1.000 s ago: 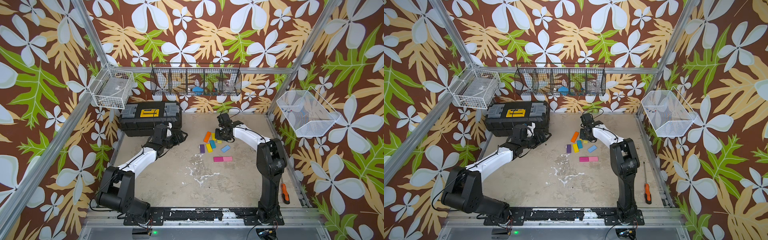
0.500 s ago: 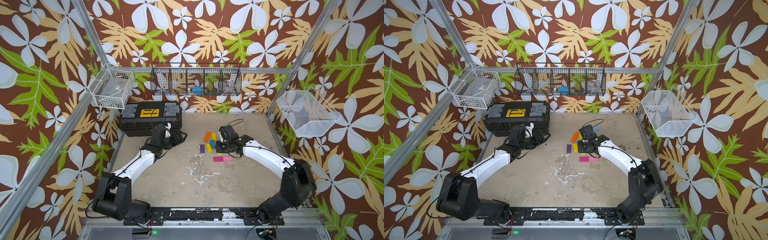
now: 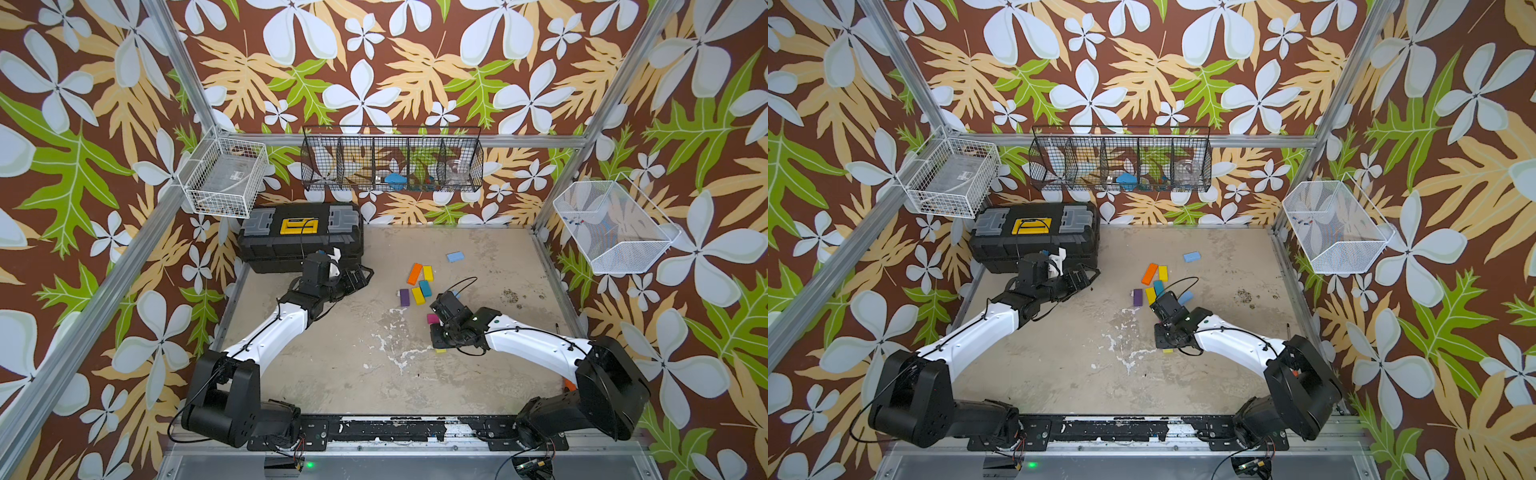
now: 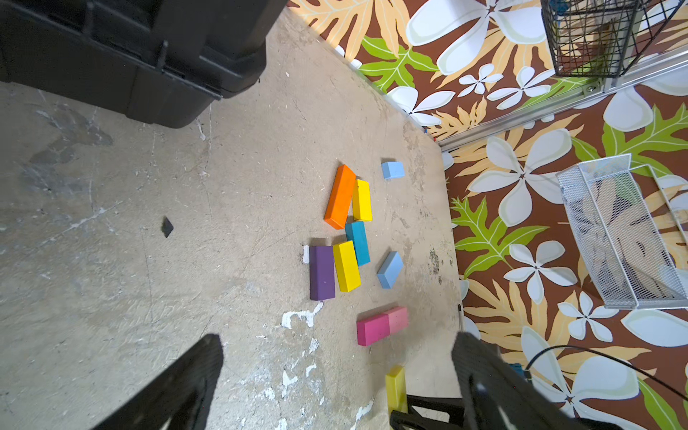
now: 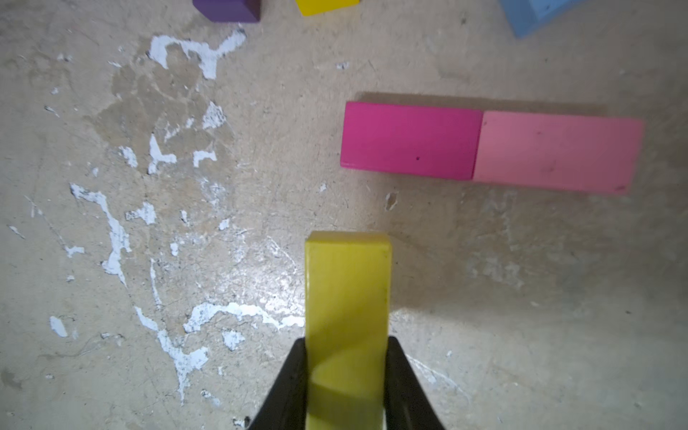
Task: Assemble the letter c with building blocks
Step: Place the building block at the center of the board.
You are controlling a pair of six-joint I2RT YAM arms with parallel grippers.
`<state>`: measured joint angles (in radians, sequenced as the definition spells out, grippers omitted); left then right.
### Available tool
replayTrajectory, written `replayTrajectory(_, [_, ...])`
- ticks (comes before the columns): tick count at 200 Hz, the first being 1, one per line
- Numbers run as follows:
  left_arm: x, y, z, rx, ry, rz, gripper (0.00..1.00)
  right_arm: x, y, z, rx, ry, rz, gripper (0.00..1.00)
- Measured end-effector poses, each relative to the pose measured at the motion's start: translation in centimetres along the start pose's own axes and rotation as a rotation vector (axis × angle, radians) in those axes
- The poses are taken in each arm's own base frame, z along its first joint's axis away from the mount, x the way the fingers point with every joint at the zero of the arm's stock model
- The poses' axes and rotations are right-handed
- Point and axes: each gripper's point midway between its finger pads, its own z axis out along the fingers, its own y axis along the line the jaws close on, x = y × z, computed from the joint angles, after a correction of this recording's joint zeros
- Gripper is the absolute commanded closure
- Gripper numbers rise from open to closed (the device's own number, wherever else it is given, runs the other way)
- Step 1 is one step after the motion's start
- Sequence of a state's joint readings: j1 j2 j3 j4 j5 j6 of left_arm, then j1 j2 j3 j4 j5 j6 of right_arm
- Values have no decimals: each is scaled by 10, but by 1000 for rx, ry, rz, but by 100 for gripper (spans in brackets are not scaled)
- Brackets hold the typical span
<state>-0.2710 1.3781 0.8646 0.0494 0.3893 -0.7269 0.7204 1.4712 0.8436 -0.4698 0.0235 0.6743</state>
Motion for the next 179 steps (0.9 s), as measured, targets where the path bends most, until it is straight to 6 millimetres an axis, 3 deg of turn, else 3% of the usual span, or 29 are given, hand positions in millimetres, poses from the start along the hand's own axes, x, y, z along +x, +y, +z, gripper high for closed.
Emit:
replayTrajectory(102, [-1, 1, 0, -8, -2, -2, 0, 10, -2, 19, 46, 24, 5, 92])
replayTrajectory(179, [-1, 1, 1, -8, -2, -2, 0, 13, -4, 28, 65, 41, 20, 56])
